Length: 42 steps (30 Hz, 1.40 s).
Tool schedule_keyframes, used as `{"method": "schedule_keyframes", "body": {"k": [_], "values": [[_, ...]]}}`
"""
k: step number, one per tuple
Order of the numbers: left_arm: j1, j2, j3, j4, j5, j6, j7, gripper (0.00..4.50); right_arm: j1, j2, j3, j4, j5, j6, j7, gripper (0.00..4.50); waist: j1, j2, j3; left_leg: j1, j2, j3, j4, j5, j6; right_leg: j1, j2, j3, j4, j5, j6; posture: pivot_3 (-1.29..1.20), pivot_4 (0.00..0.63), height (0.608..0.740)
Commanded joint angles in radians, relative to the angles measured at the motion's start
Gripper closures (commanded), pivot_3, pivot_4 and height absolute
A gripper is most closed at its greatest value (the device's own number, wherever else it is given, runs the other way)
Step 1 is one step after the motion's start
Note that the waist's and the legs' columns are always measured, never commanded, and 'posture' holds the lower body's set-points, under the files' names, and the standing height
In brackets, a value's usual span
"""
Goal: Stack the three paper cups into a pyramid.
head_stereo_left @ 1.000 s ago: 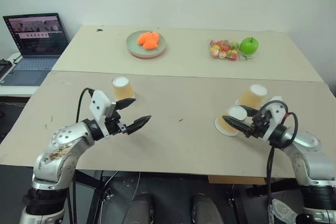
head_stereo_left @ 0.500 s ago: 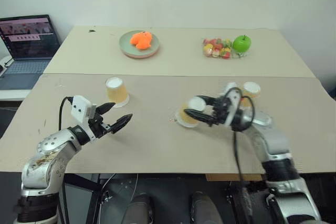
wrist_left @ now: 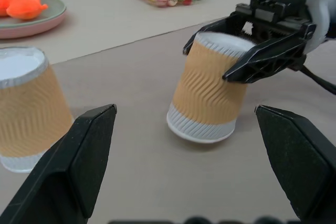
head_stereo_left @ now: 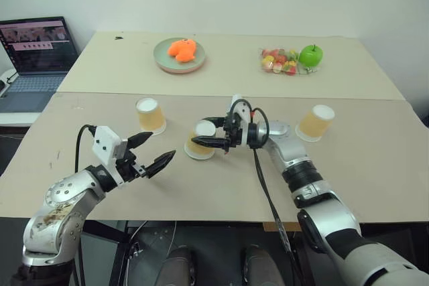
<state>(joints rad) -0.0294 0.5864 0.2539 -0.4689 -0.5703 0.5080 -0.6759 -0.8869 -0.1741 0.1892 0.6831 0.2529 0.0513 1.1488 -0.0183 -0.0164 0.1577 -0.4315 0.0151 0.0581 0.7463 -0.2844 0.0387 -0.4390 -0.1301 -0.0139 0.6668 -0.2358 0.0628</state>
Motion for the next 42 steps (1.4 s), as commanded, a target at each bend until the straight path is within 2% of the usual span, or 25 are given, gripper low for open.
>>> {"method": "schedule_keyframes", "body": {"k": [1, 2, 5, 7, 11, 15, 19, 26, 31, 34, 37, 42], "values": [[-0.006, 0.001, 0.020, -0.040, -0.017, 0.004, 0.029, 0.00, -0.034, 0.009, -0.016, 0.040, -0.015, -0.060, 0.026, 1.26, 0.000, 0.000, 0.000, 0.000, 0.000, 0.000, 0.000, 0.000, 0.000, 0.000, 0.000, 0.000, 0.000, 0.000, 0.000, 0.00, 0.150, 0.676], [-0.006, 0.001, 0.020, -0.041, -0.018, 0.004, 0.033, 0.00, -0.035, 0.012, -0.020, 0.048, -0.017, -0.065, 0.029, 0.75, 0.000, 0.000, 0.000, 0.000, 0.000, 0.000, 0.000, 0.000, 0.000, 0.000, 0.000, 0.000, 0.000, 0.000, 0.000, 0.00, 0.150, 0.676], [-0.007, 0.004, 0.015, -0.040, -0.023, 0.004, 0.041, 0.00, -0.026, 0.010, -0.020, 0.050, -0.019, -0.062, 0.051, 0.04, 0.000, 0.000, 0.000, 0.000, 0.000, 0.000, 0.000, 0.000, 0.000, 0.000, 0.000, 0.000, 0.000, 0.000, 0.000, 0.00, 0.150, 0.676], [-0.010, 0.005, 0.009, -0.037, -0.023, 0.001, 0.042, 0.00, -0.022, 0.007, -0.017, 0.044, -0.033, -0.042, 0.030, 0.04, -0.001, 0.000, 0.000, 0.000, 0.000, 0.000, 0.000, 0.000, 0.000, 0.000, 0.000, 0.000, 0.000, 0.000, 0.000, 0.00, 0.150, 0.676], [-0.031, 0.002, -0.009, -0.021, -0.023, -0.004, 0.037, 0.00, -0.016, -0.017, -0.072, -0.027, 0.035, 0.069, 0.055, 0.04, 0.002, 0.000, 0.000, 0.000, 0.000, 0.000, 0.000, 0.000, -0.001, 0.000, 0.000, 0.000, 0.000, 0.000, 0.000, 0.00, 0.150, 0.676], [-0.091, 0.013, -0.046, -0.008, -0.045, 0.010, -0.001, 0.00, 0.024, -0.136, -0.161, -0.241, 0.170, 0.318, 0.090, 0.04, 0.012, 0.000, 0.001, -0.002, 0.000, -0.001, 0.000, 0.000, 0.000, -0.001, -0.001, -0.001, 0.000, 0.000, 0.000, 0.00, 0.150, 0.676], [-0.225, 0.043, -0.057, -0.007, -0.170, 0.111, -0.057, 0.00, 0.146, -0.279, -0.282, -0.541, 0.329, 0.527, 0.051, 0.04, 0.017, 0.000, 0.001, -0.004, 0.000, -0.002, 0.001, -0.001, 0.001, -0.001, -0.001, -0.003, -0.002, 0.000, 0.000, 0.00, 0.150, 0.676], [-0.445, 0.045, -0.125, 0.049, -0.232, 0.178, -0.111, 0.00, 0.359, -0.419, -0.490, -0.755, 0.295, 0.518, -0.214, 0.04, 0.013, -0.001, 0.001, -0.003, -0.001, -0.001, 0.001, -0.001, 0.002, 0.000, -0.001, -0.002, -0.002, 0.000, 0.000, 0.00, 0.150, 0.676], [-0.492, 0.036, -0.161, 0.083, -0.220, 0.164, -0.154, 0.00, 0.483, -0.487, -0.605, -0.828, 0.251, 0.474, -0.347, 0.04, 0.010, -0.001, 0.002, -0.003, -0.001, 0.000, 0.001, -0.001, 0.002, 0.000, -0.001, 0.000, -0.002, 0.000, 0.000, 0.00, 0.150, 0.676], [-0.497, 0.028, -0.198, 0.108, -0.191, 0.137, -0.191, 0.00, 0.614, -0.509, -0.681, -0.837, 0.177, 0.419, -0.427, 0.04, 0.009, -0.002, 0.002, -0.003, -0.001, 0.000, 0.001, -0.001, 0.002, 0.000, -0.001, 0.000, -0.002, 0.000, 0.000, 0.00, 0.150, 0.676], [-0.504, 0.016, -0.219, 0.126, -0.176, 0.122, -0.207, 0.00, 0.708, -0.506, -0.694, -0.830, 0.143, 0.373, -0.452, 0.04, 0.016, -0.002, 0.002, -0.003, -0.001, 0.000, 0.001, -0.001, 0.002, 0.001, 0.000, -0.001, -0.003, 0.000, 0.000, 0.00, 0.150, 0.676], [-0.511, 0.000, -0.238, 0.146, -0.145, 0.097, -0.228, 0.00, 0.738, -0.485, -0.666, -0.787, 0.125, 0.328, -0.483, 0.04, 0.008, -0.002, 0.002, -0.002, -0.001, 0.001, 0.001, -0.001, 0.002, 0.001, 0.000, 0.002, -0.002, 0.001, 0.001, 0.00, 0.150, 0.676]]}}
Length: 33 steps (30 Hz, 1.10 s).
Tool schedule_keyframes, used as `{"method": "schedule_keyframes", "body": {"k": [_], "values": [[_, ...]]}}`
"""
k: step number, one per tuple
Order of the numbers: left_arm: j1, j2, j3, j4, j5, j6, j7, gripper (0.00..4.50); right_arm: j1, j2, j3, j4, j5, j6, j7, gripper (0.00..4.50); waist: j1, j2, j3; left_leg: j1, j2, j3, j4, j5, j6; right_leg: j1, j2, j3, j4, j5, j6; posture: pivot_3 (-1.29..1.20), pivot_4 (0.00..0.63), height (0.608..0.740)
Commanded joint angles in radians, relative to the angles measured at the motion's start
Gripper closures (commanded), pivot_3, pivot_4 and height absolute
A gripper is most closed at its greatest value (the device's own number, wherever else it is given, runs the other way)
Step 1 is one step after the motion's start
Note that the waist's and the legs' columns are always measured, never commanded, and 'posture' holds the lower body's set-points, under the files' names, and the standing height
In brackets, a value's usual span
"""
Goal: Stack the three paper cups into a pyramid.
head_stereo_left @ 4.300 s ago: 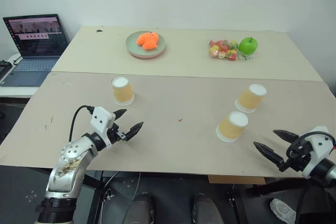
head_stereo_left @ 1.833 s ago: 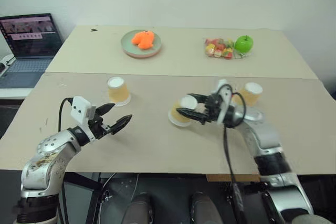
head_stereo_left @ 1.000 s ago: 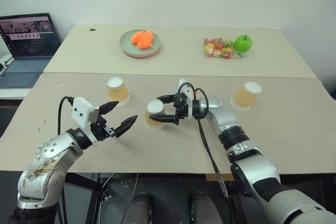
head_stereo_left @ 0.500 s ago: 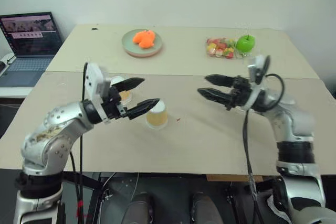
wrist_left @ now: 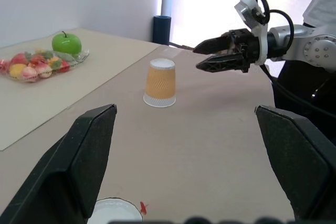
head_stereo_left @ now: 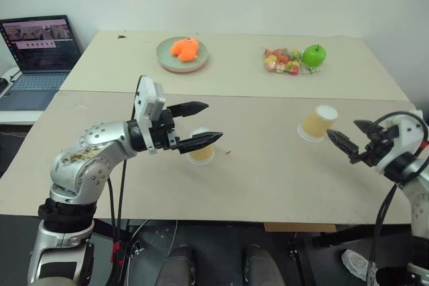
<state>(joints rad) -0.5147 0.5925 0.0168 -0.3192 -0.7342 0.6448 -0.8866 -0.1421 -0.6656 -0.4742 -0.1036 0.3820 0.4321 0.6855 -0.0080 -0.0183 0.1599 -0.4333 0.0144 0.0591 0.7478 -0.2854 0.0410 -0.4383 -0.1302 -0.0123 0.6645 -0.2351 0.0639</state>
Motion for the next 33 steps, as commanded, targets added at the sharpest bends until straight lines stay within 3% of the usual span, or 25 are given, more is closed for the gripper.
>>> {"method": "schedule_keyframes", "body": {"k": [1, 15, 33], "values": [[-0.027, -0.008, -0.002, -0.003, 0.021, -0.041, -0.018, 0.00, -0.010, 0.011, 0.003, 0.010, -0.002, -0.058, -0.020, 0.04, -0.004, 0.000, 0.000, 0.001, 0.000, 0.000, 0.000, 0.000, 0.000, 0.000, 0.000, 0.000, 0.000, 0.000, 0.000, 0.00, 0.150, 0.676], [-0.003, 0.000, 0.024, -0.031, 0.023, -0.032, 0.008, 0.00, -0.238, 0.016, 0.080, 0.371, -0.016, -0.173, 0.003, 0.04, -0.003, 0.000, 0.000, 0.001, 0.000, 0.000, 0.000, 0.000, 0.000, 0.001, 0.001, 0.000, -0.001, 0.000, 0.000, 0.00, 0.150, 0.676], [0.052, 0.002, 0.070, -0.101, -0.004, -0.001, 0.087, 0.00, -0.426, 0.025, 0.160, 0.652, -0.049, -0.284, 0.064, 0.04, -0.005, 0.000, 0.000, 0.001, 0.000, 0.000, 0.000, 0.000, 0.000, 0.001, 0.001, 0.000, 0.000, 0.000, 0.000, 0.00, 0.150, 0.676]]}}
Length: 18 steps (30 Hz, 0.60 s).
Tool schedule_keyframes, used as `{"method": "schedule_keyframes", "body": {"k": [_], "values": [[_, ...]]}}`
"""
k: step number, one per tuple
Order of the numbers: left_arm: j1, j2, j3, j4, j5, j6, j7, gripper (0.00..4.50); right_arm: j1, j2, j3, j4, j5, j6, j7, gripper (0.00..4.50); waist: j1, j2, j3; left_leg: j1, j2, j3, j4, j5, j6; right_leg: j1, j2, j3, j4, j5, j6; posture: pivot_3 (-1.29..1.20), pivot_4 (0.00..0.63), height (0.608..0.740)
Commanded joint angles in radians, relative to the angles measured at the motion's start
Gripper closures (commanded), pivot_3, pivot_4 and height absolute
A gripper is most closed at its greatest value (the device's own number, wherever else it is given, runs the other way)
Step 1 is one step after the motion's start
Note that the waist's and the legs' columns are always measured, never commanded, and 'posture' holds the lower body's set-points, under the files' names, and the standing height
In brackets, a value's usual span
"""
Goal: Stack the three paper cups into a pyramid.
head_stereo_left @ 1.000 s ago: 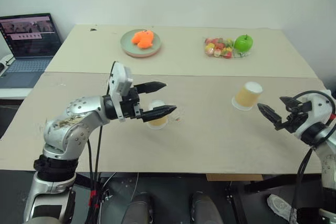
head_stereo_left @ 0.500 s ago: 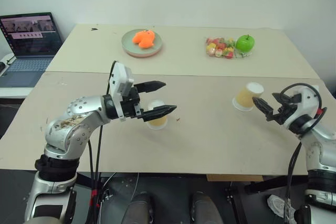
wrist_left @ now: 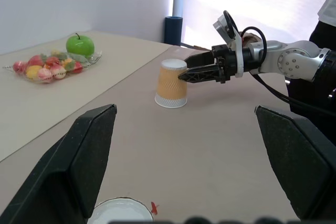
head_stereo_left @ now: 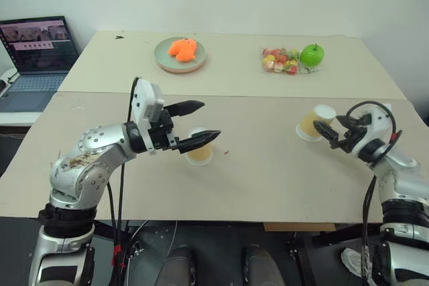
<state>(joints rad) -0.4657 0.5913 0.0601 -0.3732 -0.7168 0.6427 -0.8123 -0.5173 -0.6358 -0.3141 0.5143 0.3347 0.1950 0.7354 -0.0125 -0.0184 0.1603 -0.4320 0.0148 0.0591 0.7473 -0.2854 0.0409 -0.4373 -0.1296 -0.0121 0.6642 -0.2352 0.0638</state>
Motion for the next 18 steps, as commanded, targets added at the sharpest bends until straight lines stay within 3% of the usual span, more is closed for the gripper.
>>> {"method": "schedule_keyframes", "body": {"k": [1, 10, 11, 15, 18], "values": [[0.007, 0.003, 0.028, -0.049, -0.020, 0.001, 0.017, 0.00, -0.067, -0.004, 0.006, 0.058, -0.008, -0.060, 0.017, 0.04, 0.000, 0.000, 0.000, 0.000, 0.000, 0.000, 0.000, 0.000, 0.000, 0.000, 0.000, 0.000, 0.000, 0.000, 0.000, 0.00, 0.150, 0.676], [0.019, 0.004, 0.041, -0.063, -0.032, 0.010, 0.051, 0.00, -0.156, 0.000, 0.029, 0.192, -0.017, -0.116, 0.065, 0.04, 0.001, 0.000, 0.000, 0.000, 0.000, 0.000, 0.000, 0.000, 0.000, 0.000, 0.000, 0.000, 0.000, 0.000, 0.000, 0.00, 0.150, 0.676], [0.019, 0.004, 0.044, -0.062, -0.034, 0.012, 0.057, 0.00, -0.159, 0.003, 0.026, 0.197, -0.009, -0.117, 0.077, 0.55, 0.001, 0.000, 0.000, 0.000, 0.000, 0.000, 0.000, 0.000, 0.000, 0.000, 0.000, 0.000, 0.000, 0.000, 0.000, 0.00, 0.150, 0.676], [0.022, 0.006, 0.057, -0.064, -0.039, 0.014, 0.076, 0.00, -0.167, 0.014, 0.024, 0.200, -0.003, -0.119, 0.090, 1.73, 0.000, 0.000, 0.000, 0.000, 0.000, 0.000, 0.000, 0.000, 0.000, 0.000, 0.000, 0.000, 0.000, 0.000, 0.000, 0.00, 0.150, 0.676], [0.029, 0.015, 0.084, -0.057, -0.052, 0.025, 0.088, 0.00, -0.176, 0.018, 0.023, 0.205, -0.011, -0.116, 0.074, 1.84, 0.000, 0.000, 0.000, 0.000, 0.000, 0.000, 0.000, 0.000, 0.000, 0.000, 0.000, 0.000, 0.000, 0.000, 0.000, 0.00, 0.150, 0.676]]}}
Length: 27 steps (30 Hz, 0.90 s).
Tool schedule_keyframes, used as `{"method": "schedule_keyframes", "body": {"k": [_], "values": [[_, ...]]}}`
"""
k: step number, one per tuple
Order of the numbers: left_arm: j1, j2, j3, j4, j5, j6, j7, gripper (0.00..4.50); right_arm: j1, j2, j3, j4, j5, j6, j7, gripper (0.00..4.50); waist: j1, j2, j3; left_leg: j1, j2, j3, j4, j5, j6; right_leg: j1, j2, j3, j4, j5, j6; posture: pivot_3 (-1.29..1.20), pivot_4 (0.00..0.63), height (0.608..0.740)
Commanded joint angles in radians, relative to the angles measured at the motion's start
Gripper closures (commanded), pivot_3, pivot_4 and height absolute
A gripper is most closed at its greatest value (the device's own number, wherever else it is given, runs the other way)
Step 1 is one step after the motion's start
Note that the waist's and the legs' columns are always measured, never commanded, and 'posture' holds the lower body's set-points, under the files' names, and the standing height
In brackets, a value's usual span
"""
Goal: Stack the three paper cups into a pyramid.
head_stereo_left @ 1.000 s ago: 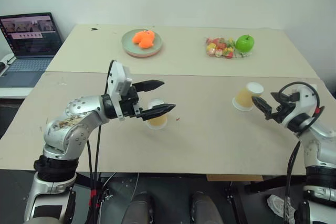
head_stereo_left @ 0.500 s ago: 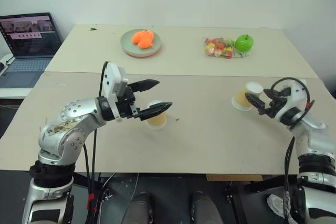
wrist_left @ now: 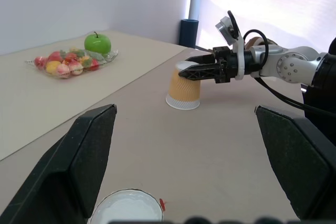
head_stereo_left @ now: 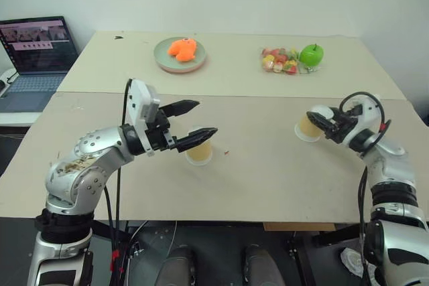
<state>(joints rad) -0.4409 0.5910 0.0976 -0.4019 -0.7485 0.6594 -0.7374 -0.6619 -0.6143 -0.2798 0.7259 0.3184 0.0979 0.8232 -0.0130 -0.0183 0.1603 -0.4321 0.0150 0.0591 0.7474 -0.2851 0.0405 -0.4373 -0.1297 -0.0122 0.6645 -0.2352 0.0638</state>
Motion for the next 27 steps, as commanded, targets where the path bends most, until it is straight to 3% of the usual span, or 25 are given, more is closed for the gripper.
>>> {"method": "schedule_keyframes", "body": {"k": [1, 7, 13, 19, 27], "values": [[0.009, 0.023, 0.058, -0.024, -0.025, 0.011, 0.013, 0.00, -0.035, -0.003, -0.011, -0.011, 0.008, -0.007, -0.014, 1.84, 0.000, 0.000, 0.000, 0.000, 0.000, 0.000, 0.000, 0.000, 0.000, 0.000, 0.000, 0.000, 0.000, 0.000, 0.000, 0.00, 0.150, 0.676], [0.045, 0.081, 0.110, 0.002, -0.013, 0.012, -0.014, 0.00, -0.041, 0.022, 0.024, -0.214, 0.107, 0.147, 0.104, 1.84, -0.006, 0.000, 0.000, 0.000, 0.000, 0.000, 0.000, 0.000, 0.000, -0.001, 0.000, 0.000, 0.000, 0.000, 0.000, 0.00, 0.150, 0.676], [0.057, 0.090, 0.119, 0.000, -0.011, 0.008, -0.007, 0.00, 0.003, 0.034, 0.196, -0.505, 0.194, 0.383, 0.286, 1.84, -0.002, 0.001, 0.000, 0.000, 0.001, -0.001, -0.001, 0.000, 0.000, -0.001, 0.000, -0.001, 0.000, 0.000, 0.000, 0.00, 0.150, 0.676], [0.081, 0.071, 0.109, -0.041, -0.013, 0.008, 0.020, 0.00, 0.001, 0.061, 0.337, -0.538, 0.125, 0.336, 0.355, 1.84, 0.009, 0.000, 0.001, -0.001, 0.000, -0.001, 0.000, 0.000, 0.000, 0.000, -0.001, -0.001, 0.000, 0.000, 0.000, 0.00, 0.150, 0.676], [0.093, 0.058, 0.118, -0.063, -0.023, 0.010, 0.044, 0.00, -0.078, 0.151, 0.396, -0.418, 0.043, 0.201, 0.372, 1.84, 0.001, 0.000, 0.001, -0.001, 0.000, -0.001, 0.000, 0.000, 0.000, -0.001, -0.001, -0.002, 0.000, 0.000, 0.000, 0.00, 0.150, 0.676]]}}
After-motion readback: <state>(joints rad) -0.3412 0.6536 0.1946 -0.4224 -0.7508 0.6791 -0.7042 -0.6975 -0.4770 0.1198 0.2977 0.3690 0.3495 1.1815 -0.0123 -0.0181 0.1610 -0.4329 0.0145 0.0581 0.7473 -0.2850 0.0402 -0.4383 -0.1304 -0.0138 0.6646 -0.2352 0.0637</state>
